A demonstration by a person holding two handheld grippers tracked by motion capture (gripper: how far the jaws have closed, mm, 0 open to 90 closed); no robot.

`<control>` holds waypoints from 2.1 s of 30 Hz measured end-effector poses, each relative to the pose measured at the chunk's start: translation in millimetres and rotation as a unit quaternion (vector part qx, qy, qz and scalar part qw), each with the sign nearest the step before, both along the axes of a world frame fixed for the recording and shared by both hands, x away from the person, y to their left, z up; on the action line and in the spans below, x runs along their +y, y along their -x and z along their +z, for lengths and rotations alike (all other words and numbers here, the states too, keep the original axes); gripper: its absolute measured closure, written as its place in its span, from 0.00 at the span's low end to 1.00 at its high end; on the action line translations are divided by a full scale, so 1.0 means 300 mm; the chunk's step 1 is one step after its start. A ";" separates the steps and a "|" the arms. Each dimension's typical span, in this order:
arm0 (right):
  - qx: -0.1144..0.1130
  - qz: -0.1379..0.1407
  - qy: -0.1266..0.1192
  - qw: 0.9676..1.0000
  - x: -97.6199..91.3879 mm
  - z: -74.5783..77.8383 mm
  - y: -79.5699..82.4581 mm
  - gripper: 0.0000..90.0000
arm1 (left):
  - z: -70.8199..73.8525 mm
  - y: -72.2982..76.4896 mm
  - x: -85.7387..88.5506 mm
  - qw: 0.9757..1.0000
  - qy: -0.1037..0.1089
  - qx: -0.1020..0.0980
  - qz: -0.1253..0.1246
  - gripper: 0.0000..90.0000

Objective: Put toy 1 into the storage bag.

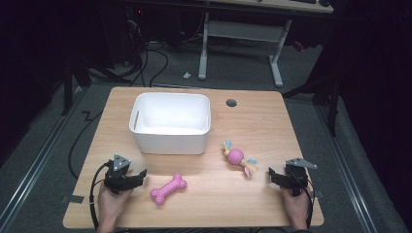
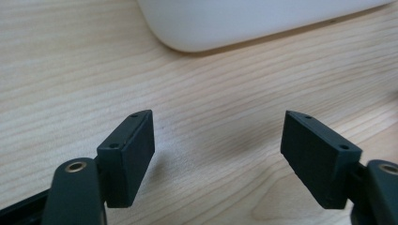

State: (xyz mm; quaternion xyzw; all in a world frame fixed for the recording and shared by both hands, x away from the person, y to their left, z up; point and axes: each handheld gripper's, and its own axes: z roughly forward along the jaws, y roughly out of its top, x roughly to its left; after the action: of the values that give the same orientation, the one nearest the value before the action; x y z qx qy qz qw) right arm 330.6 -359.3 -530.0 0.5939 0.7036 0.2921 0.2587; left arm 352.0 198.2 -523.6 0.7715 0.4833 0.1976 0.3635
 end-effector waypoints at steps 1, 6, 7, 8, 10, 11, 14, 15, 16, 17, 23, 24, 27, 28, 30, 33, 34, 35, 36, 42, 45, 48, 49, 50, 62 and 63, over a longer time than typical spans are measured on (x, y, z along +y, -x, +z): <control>0.000 0.000 0.000 1.000 0.000 0.000 0.000 0.28 | 0.007 0.002 0.000 1.000 0.002 -0.002 -0.001 0.31; 0.000 0.001 0.000 1.000 0.000 0.000 0.000 0.28 | 0.033 0.009 -0.006 1.000 0.007 -0.001 -0.012 0.31; 0.000 0.001 0.000 1.000 0.000 0.000 0.000 0.28 | 0.037 0.011 -0.008 1.000 0.007 -0.002 -0.013 0.31; 0.000 0.001 0.000 1.000 0.000 0.000 0.000 0.28 | 0.043 0.014 -0.011 1.000 0.007 -0.003 -0.015 0.31; 0.000 0.001 0.001 1.000 0.000 0.000 0.000 0.28 | 0.054 0.020 -0.016 1.000 0.010 -0.005 -0.019 0.31; 0.000 0.001 0.000 1.000 0.000 0.000 0.000 0.28 | 0.060 0.023 -0.020 1.000 0.010 -0.004 -0.023 0.31; 0.000 0.002 0.000 1.000 0.000 0.000 0.000 0.28 | 0.071 0.026 -0.029 0.999 0.002 -0.005 -0.036 0.30; 0.000 0.001 0.000 1.000 0.000 0.000 0.000 0.28 | 0.077 0.030 -0.035 0.999 0.003 -0.004 -0.041 0.30; 0.000 0.001 0.000 1.000 0.000 0.000 0.000 0.28 | 0.090 0.036 -0.043 0.999 0.001 -0.008 -0.050 0.30; 0.000 0.001 0.000 1.000 0.000 0.000 0.000 0.28 | 0.090 0.036 -0.043 0.999 0.001 -0.008 -0.050 0.30; 0.000 0.001 0.001 1.000 0.000 0.000 0.000 0.28 | 0.141 0.057 -0.078 0.997 -0.002 -0.018 -0.081 0.30; 0.000 0.002 0.000 1.000 0.000 0.000 0.000 0.28 | 0.145 0.058 -0.082 0.996 -0.003 -0.017 -0.083 0.30; 0.001 0.002 0.001 1.000 0.000 0.000 0.001 0.28 | 0.156 0.059 -0.099 0.996 -0.007 -0.012 -0.092 0.29; 0.001 0.002 0.001 1.000 0.000 0.000 0.001 0.28 | 0.160 0.059 -0.103 0.995 -0.008 -0.012 -0.094 0.29; 0.001 0.002 0.001 1.000 0.000 0.000 0.001 0.28 | 0.170 0.062 -0.112 0.995 -0.010 -0.011 -0.099 0.29; 0.001 0.002 0.001 1.000 0.000 0.000 0.000 0.28 | 0.181 0.067 -0.122 0.994 -0.009 -0.011 -0.106 0.29; 0.001 0.002 0.001 1.000 0.000 0.000 0.000 0.28 | 0.187 0.072 -0.128 0.994 -0.008 -0.011 -0.110 0.29; 0.001 0.002 0.001 1.000 0.000 0.000 0.000 0.28 | 0.193 0.078 -0.138 0.993 -0.010 -0.011 -0.117 0.29; 0.001 0.002 0.001 1.000 0.000 0.000 0.000 0.28 | 0.195 0.081 -0.144 0.993 -0.011 -0.010 -0.121 0.29; 0.000 0.002 0.001 1.000 0.000 0.000 0.000 0.28 | 0.196 0.091 -0.189 0.989 -0.019 0.000 -0.144 0.29; 0.001 0.002 0.001 1.000 0.000 0.000 0.000 0.28 | 0.191 0.096 -0.218 0.987 -0.025 0.006 -0.156 0.29; 0.001 0.002 0.001 1.000 0.000 0.000 0.000 0.28 | 0.184 0.098 -0.245 0.985 -0.036 0.012 -0.167 0.29; 0.001 0.002 0.001 1.000 0.000 0.000 0.000 0.28 | 0.180 0.098 -0.256 0.984 -0.041 0.015 -0.173 0.29; 0.001 0.002 0.001 1.000 0.000 0.000 0.000 0.28 | 0.178 0.097 -0.262 0.983 -0.043 0.018 -0.177 0.30; 0.001 0.002 0.001 1.000 0.001 0.000 0.001 0.28 | 0.104 0.085 -0.335 0.974 -0.083 0.049 -0.204 0.35; 0.001 0.002 0.001 1.000 0.001 0.000 0.001 0.28 | 0.095 0.083 -0.340 0.974 -0.086 0.053 -0.204 0.36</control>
State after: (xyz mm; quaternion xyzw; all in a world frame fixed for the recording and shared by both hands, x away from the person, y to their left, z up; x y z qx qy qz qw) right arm 330.3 -359.0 -529.9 0.5924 0.7055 0.2917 0.2576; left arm 327.0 96.3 -495.2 0.8917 0.3153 0.1184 0.3025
